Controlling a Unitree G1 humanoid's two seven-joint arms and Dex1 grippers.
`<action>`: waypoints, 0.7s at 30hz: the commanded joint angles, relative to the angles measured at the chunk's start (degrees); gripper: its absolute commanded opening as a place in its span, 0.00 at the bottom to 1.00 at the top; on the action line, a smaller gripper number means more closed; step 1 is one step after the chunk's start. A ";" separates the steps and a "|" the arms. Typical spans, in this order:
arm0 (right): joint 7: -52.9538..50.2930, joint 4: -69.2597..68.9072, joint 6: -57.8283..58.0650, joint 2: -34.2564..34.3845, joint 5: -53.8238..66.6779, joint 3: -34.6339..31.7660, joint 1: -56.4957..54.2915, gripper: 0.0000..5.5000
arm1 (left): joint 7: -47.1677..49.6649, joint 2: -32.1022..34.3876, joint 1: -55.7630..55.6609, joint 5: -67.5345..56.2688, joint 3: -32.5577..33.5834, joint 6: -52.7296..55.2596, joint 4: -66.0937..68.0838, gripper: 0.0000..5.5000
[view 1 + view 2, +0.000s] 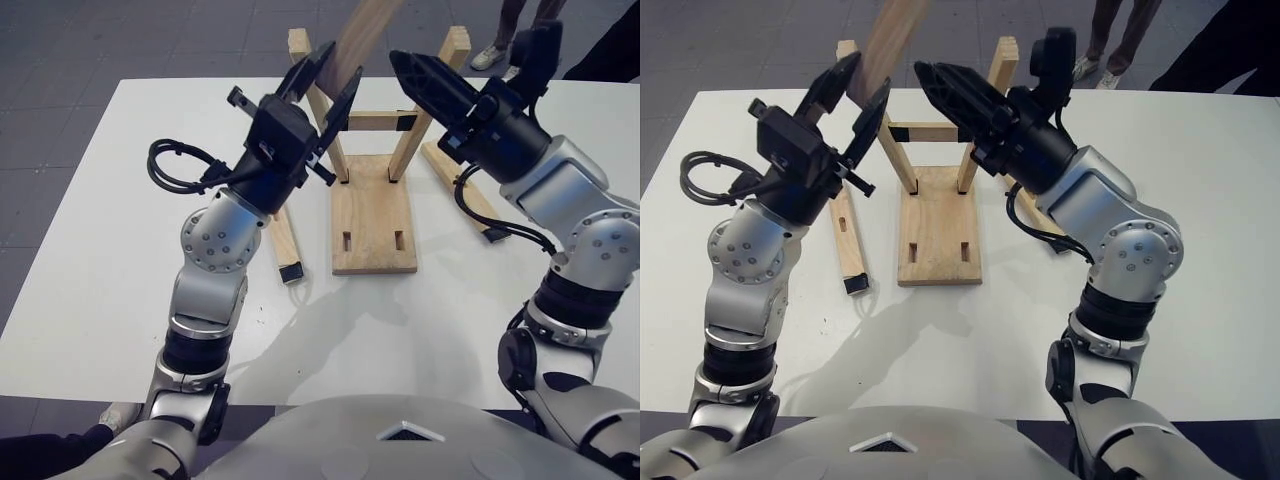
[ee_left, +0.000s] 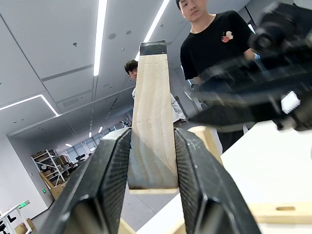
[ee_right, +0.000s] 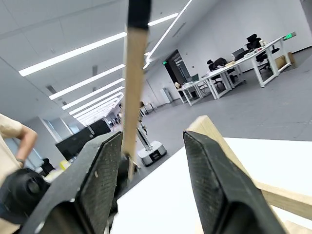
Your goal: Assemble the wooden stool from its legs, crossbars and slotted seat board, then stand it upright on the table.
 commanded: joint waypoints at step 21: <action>-9.87 9.01 -1.24 -0.75 17.67 -0.42 -4.87 0.10 | -0.76 -2.20 0.99 2.43 -1.73 -5.54 3.45 0.24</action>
